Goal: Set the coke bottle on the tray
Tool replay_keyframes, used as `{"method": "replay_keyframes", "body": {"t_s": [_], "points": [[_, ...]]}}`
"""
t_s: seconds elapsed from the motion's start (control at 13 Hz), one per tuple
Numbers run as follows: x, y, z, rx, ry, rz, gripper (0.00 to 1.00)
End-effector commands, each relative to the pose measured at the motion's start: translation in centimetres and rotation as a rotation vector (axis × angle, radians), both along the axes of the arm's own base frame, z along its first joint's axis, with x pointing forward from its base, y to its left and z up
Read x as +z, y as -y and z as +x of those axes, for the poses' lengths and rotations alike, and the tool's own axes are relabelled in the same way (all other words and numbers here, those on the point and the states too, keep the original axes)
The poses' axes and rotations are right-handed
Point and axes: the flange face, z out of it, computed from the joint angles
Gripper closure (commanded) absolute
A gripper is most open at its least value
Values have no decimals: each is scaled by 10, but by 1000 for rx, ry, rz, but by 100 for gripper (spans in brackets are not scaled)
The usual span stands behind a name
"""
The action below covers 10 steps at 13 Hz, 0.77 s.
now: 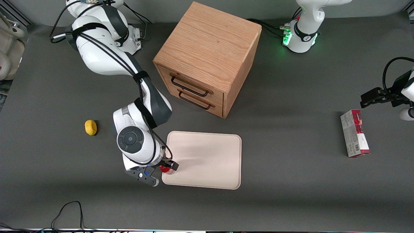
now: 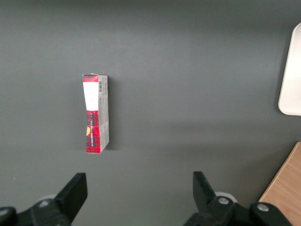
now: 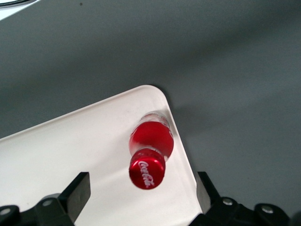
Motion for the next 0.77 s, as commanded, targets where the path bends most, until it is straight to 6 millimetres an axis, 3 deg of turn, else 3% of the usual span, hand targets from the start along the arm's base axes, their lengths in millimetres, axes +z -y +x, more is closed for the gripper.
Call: {"method": "replay_keyframes", "body": {"t_s": [0.0,0.23,0.46,0.69], "points": [[7,-4,0,-3,26,-20,0],[18,-2,-2,0,17,-28,0],[55,11,-20,121,-72,-55,0],[92,58,-53,226,-147,-22,0]]}}
